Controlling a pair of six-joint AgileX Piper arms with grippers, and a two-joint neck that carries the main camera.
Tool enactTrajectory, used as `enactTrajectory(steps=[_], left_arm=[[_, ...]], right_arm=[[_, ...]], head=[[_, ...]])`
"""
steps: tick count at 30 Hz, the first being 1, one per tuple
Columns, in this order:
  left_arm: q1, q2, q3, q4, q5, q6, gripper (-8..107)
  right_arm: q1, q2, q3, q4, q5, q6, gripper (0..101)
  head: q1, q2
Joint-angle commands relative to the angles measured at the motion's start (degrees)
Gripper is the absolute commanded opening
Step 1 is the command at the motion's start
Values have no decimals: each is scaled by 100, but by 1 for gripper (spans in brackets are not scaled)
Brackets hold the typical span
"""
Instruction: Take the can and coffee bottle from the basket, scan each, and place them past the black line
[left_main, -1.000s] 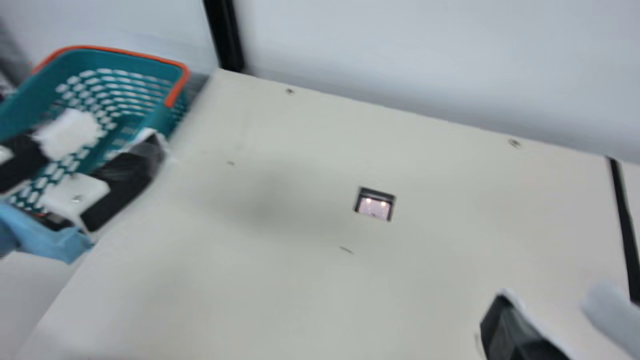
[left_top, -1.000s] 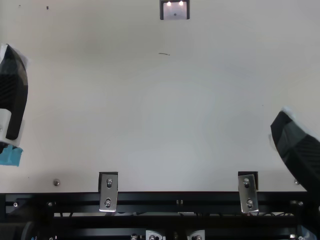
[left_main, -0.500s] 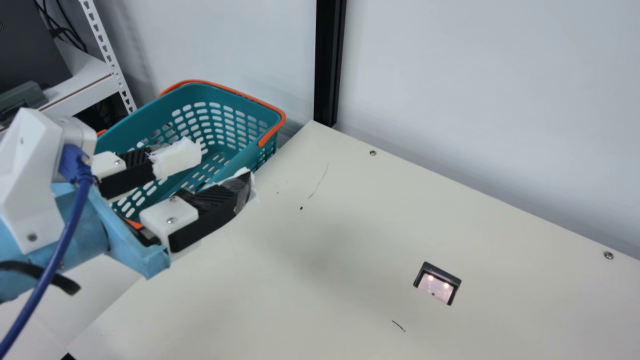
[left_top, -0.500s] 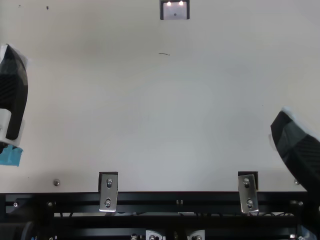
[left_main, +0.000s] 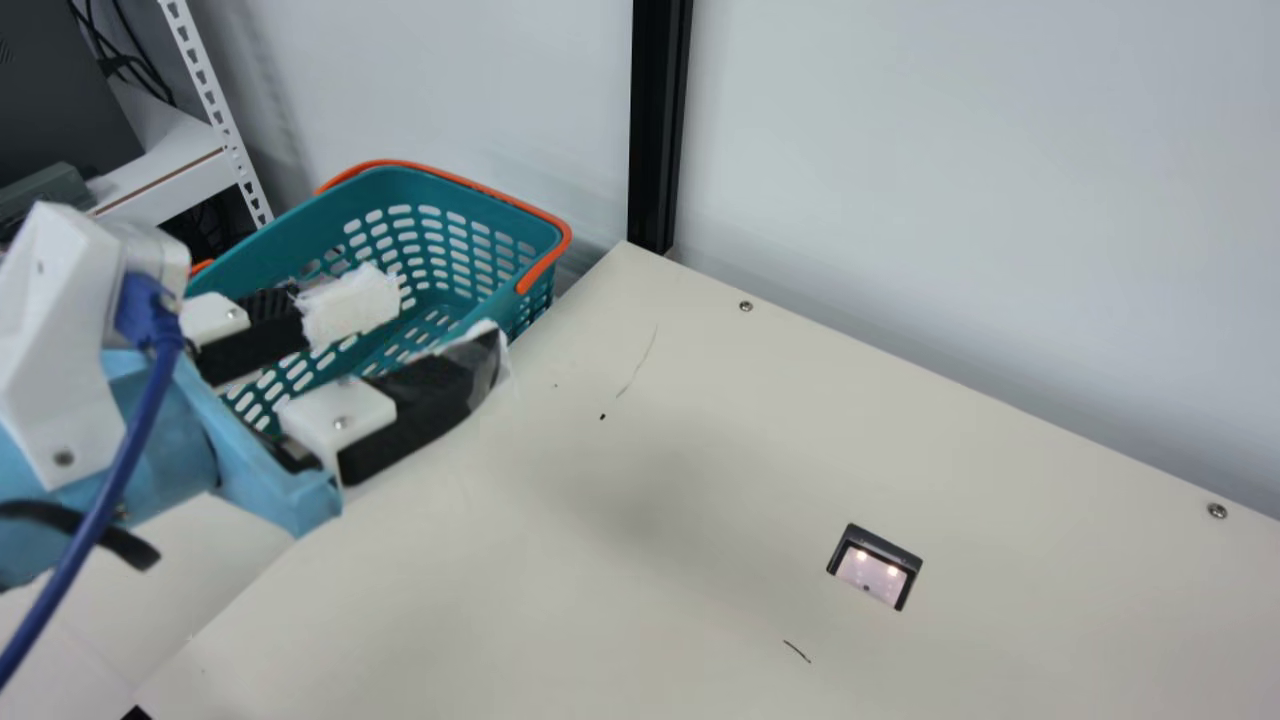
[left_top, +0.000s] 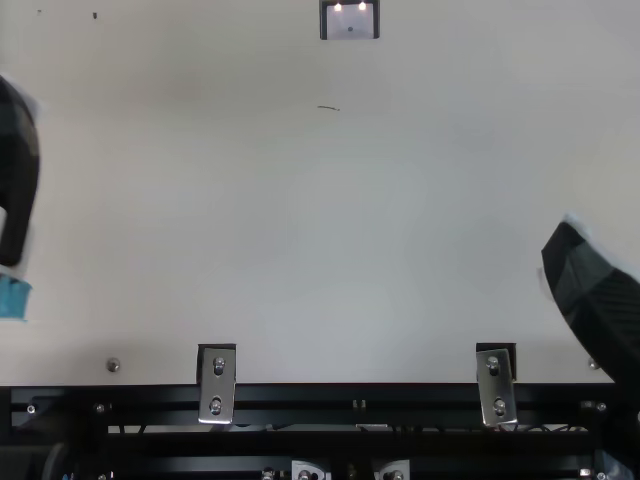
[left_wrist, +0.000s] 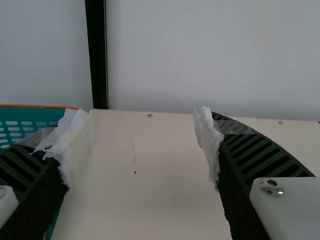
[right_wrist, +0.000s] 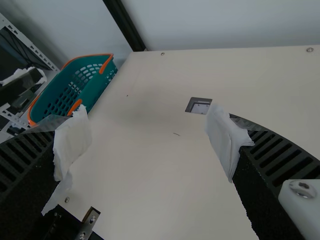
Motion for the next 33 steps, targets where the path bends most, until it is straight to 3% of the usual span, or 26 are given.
enactTrajectory(steps=[1,8,16,26,33], left_arm=[[77,206,-178,94,-124,-117,90],[561,1095,-1029,364,-265,-341,90],[1347,2413,-2344,417,111,170,90],[2547,4228,-3912,-197,1128,1796,90],[3110,5289,-4648,-325,2103,2541,90]], right_arm=[[0,0,0,0,0,0,101],[0,0,0,0,0,0,101],[0,0,0,0,0,0,101],[0,0,0,0,0,0,101],[0,0,0,0,0,0,101]], head=[[-119,107],[-119,107],[-119,107],[-119,107],[-119,107]])
